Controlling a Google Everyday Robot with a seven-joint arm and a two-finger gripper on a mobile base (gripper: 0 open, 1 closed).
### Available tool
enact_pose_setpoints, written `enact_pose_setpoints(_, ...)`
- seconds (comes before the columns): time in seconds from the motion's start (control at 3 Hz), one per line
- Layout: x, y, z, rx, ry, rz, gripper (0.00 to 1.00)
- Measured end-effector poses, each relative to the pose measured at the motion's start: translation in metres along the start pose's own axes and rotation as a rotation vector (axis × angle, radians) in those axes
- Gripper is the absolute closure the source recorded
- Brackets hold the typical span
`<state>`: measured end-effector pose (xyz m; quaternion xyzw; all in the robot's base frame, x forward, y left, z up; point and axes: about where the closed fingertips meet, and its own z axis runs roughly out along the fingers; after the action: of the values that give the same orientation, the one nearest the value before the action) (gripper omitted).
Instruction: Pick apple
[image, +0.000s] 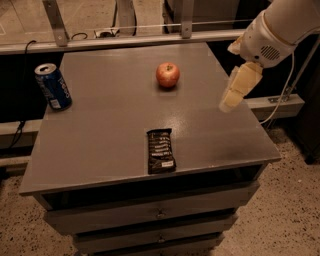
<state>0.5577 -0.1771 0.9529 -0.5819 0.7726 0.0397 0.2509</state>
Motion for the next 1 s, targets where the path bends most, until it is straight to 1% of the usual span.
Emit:
enact_pose_setpoints(0.33,-0.031,-0.05,0.032,0.006,-0.111,0.03,0.0)
enact_pose_setpoints(0.67,-0.06,-0.083,0.07,0.002,-0.218,0.066,0.0)
enact_pose_setpoints(1.0,-0.08,-0.109,0.109,0.026,-0.3,0.113,0.0)
